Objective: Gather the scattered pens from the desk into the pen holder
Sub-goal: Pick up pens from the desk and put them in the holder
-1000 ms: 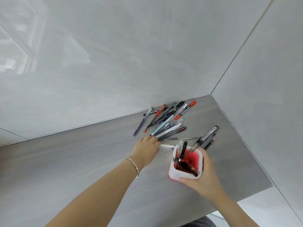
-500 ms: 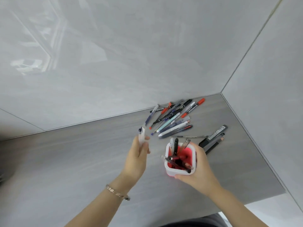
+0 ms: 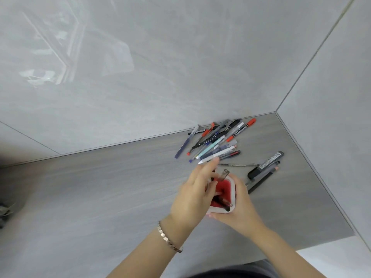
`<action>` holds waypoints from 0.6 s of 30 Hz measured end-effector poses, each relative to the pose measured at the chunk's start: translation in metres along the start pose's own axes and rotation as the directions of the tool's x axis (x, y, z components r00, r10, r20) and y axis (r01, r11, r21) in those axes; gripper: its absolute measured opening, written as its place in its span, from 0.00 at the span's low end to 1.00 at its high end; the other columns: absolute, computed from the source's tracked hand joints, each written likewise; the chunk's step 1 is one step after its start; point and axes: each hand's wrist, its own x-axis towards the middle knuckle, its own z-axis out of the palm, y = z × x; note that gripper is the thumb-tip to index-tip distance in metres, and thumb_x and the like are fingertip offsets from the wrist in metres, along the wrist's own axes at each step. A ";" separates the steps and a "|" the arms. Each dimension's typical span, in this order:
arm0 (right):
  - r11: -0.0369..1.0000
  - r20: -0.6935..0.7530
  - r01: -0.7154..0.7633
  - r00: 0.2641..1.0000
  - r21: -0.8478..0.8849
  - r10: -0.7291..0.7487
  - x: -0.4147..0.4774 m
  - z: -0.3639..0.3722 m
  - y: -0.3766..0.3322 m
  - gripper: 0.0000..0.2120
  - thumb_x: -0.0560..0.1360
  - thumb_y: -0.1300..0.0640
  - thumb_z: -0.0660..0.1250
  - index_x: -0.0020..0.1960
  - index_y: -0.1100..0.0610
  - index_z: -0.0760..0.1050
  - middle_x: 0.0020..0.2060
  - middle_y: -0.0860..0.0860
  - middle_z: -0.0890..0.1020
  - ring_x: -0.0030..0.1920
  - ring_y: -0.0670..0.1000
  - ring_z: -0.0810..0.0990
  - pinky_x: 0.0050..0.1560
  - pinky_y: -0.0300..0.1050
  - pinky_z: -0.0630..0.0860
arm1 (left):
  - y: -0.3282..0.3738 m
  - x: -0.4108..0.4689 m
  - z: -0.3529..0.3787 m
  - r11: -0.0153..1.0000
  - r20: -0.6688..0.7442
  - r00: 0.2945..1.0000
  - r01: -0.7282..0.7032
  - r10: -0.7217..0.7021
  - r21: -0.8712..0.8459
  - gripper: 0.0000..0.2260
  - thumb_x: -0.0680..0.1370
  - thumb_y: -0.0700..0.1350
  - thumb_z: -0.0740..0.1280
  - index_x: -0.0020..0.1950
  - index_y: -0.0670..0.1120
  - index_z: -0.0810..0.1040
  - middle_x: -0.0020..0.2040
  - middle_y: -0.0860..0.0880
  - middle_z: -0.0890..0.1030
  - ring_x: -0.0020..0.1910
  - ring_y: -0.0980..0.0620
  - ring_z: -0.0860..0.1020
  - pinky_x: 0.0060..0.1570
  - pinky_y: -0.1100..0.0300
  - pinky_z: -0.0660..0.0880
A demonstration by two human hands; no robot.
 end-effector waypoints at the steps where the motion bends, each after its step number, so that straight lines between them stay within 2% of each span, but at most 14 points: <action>1: 1.000 -0.003 0.014 1.000 0.000 -0.014 0.000 0.000 -0.001 0.42 0.55 0.53 0.79 0.60 0.34 0.59 0.60 0.41 0.67 0.62 0.41 0.68 0.59 0.37 0.72 | -0.007 0.000 0.000 0.987 -0.015 0.996 -0.091 0.093 0.134 0.24 0.73 0.42 0.63 0.65 0.59 0.61 0.55 0.61 0.73 0.47 0.56 0.78 0.41 0.59 0.78; 3: 1.000 -0.003 0.026 1.000 -0.011 -0.026 0.000 0.000 -0.004 0.42 0.56 0.52 0.79 0.57 0.29 0.57 0.59 0.37 0.66 0.60 0.36 0.67 0.55 0.25 0.70 | -0.022 -0.001 0.003 0.898 -0.030 0.968 -0.218 0.247 0.381 0.18 0.72 0.42 0.66 0.61 0.50 0.70 0.55 0.54 0.79 0.54 0.54 0.76 0.56 0.52 0.73; 4: 1.000 -0.002 0.023 1.000 -0.020 -0.023 0.000 -0.001 -0.004 0.42 0.56 0.51 0.79 0.57 0.28 0.57 0.59 0.36 0.65 0.60 0.34 0.66 0.53 0.21 0.68 | -0.026 -0.002 0.006 0.854 -0.045 0.956 -0.238 0.291 0.462 0.15 0.72 0.42 0.68 0.59 0.48 0.72 0.54 0.52 0.82 0.59 0.53 0.74 0.64 0.48 0.67; 5: 0.999 0.000 0.025 1.000 -0.027 -0.025 0.000 -0.001 -0.002 0.41 0.56 0.51 0.79 0.57 0.29 0.57 0.59 0.36 0.65 0.60 0.34 0.66 0.53 0.19 0.66 | -0.029 -0.002 0.007 0.830 -0.058 0.951 -0.233 0.303 0.507 0.14 0.72 0.42 0.68 0.57 0.47 0.74 0.54 0.51 0.82 0.63 0.52 0.72 0.68 0.44 0.60; 6: 0.999 0.002 0.026 1.000 -0.032 -0.026 0.000 -0.002 -0.001 0.41 0.56 0.51 0.79 0.57 0.30 0.57 0.59 0.36 0.65 0.60 0.34 0.65 0.54 0.18 0.65 | -0.031 -0.002 0.008 0.842 -0.066 0.956 -0.218 0.286 0.493 0.14 0.72 0.42 0.68 0.58 0.46 0.74 0.56 0.49 0.82 0.65 0.50 0.69 0.69 0.43 0.58; 8: 0.999 0.010 0.017 1.000 -0.042 -0.017 0.001 -0.003 0.000 0.41 0.56 0.51 0.79 0.58 0.32 0.58 0.58 0.36 0.65 0.60 0.34 0.65 0.54 0.18 0.65 | -0.035 -0.003 0.010 0.918 -0.063 0.974 -0.185 0.220 0.350 0.16 0.73 0.40 0.66 0.61 0.43 0.72 0.61 0.45 0.78 0.68 0.48 0.67 0.67 0.43 0.64; 11: 0.999 0.005 0.014 1.000 -0.037 -0.014 0.004 -0.002 0.001 0.40 0.56 0.52 0.80 0.59 0.36 0.60 0.58 0.40 0.67 0.60 0.37 0.67 0.56 0.25 0.70 | -0.031 -0.005 0.013 0.974 0.034 0.989 -0.149 0.146 0.168 0.15 0.76 0.40 0.61 0.62 0.40 0.71 0.71 0.41 0.65 0.66 0.46 0.70 0.62 0.56 0.73; 13: 1.000 -0.011 0.007 1.000 -0.023 -0.008 0.007 -0.003 -0.001 0.38 0.56 0.53 0.79 0.57 0.34 0.61 0.55 0.42 0.70 0.57 0.38 0.69 0.56 0.32 0.72 | -0.024 -0.009 0.016 0.971 0.164 0.975 -0.179 0.153 0.159 0.14 0.79 0.44 0.58 0.60 0.40 0.73 0.71 0.44 0.63 0.64 0.50 0.71 0.65 0.61 0.68; 15: 1.000 0.000 0.011 1.000 -0.017 -0.011 0.008 -0.003 -0.005 0.34 0.57 0.51 0.76 0.51 0.27 0.60 0.52 0.38 0.70 0.54 0.37 0.71 0.53 0.29 0.71 | -0.014 -0.006 0.015 0.952 0.304 0.941 -0.221 0.151 0.212 0.19 0.80 0.51 0.51 0.62 0.42 0.74 0.69 0.48 0.70 0.66 0.53 0.71 0.72 0.54 0.56; 17: 1.000 0.002 0.007 1.000 -0.001 -0.007 0.011 -0.006 -0.006 0.33 0.56 0.54 0.77 0.49 0.29 0.63 0.49 0.41 0.72 0.50 0.40 0.74 0.50 0.32 0.74 | -0.004 0.008 0.003 0.993 0.350 0.933 -0.105 0.083 0.045 0.20 0.80 0.53 0.49 0.65 0.47 0.71 0.68 0.54 0.71 0.68 0.59 0.67 0.73 0.58 0.51; 18: 1.000 -0.004 -0.005 1.000 0.016 0.005 0.014 -0.008 -0.004 0.34 0.55 0.56 0.79 0.51 0.33 0.65 0.49 0.44 0.74 0.50 0.43 0.76 0.51 0.38 0.77 | -0.004 0.018 -0.003 0.996 0.336 0.941 -0.020 0.047 -0.084 0.18 0.79 0.52 0.51 0.65 0.48 0.70 0.67 0.56 0.70 0.68 0.62 0.66 0.72 0.63 0.54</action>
